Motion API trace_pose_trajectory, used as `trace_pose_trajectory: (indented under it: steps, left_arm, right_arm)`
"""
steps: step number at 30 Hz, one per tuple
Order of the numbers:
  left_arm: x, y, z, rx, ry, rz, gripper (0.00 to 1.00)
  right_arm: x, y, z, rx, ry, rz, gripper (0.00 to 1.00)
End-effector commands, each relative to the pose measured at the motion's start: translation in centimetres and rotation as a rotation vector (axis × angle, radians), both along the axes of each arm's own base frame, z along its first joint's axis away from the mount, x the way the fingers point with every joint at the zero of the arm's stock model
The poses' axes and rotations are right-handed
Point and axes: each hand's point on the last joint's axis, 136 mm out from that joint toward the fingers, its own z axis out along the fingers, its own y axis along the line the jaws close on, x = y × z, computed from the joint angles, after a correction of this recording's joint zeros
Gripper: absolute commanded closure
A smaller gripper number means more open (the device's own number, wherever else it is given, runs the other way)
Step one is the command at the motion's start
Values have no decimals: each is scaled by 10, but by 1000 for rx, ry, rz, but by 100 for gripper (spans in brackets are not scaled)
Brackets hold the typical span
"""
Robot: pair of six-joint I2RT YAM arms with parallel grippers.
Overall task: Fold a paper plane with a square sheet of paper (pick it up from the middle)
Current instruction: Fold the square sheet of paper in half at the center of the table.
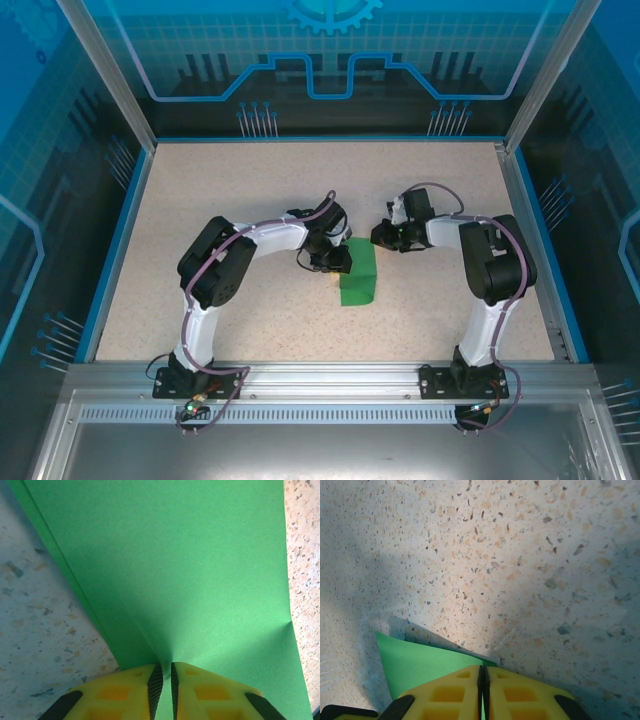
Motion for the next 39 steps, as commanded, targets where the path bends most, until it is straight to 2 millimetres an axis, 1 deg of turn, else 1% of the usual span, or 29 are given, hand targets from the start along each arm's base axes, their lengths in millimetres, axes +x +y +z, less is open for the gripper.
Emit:
trace_pose_trajectory:
  steps: [1,5,8,11,14,16,19,22,25,33,39]
  left_arm:
    - [-33,49,-58,232,120,3,80]
    - [-33,50,-59,232,120,6,80]
    - [-32,49,-59,229,123,7,80]
    - [-32,48,-60,228,126,5,80]
    - [-31,48,-61,227,128,7,80]
    - [-31,48,-61,226,128,6,80]
    - [-31,48,-60,228,128,4,80]
    - [-32,49,-61,233,132,3,80]
    - [-33,49,-61,235,134,3,80]
    - [-32,49,-59,237,131,0,80]
    - [-34,51,-60,242,133,0,80]
  right_arm:
    - [15,-19,-11,-70,-20,-48,87]
    - [16,-18,7,-62,-55,-48,87]
    - [8,-10,25,-52,-84,-23,87]
    - [-9,2,34,-23,-86,8,87]
    - [-33,16,39,16,-74,36,87]
    - [-57,23,33,12,-43,60,86]
    - [-84,25,25,11,-9,63,86]
    - [-107,26,18,54,32,57,87]
    - [-122,24,12,36,53,64,87]
    - [-137,17,-7,-10,111,89,87]
    - [-153,6,-13,-56,133,101,87]
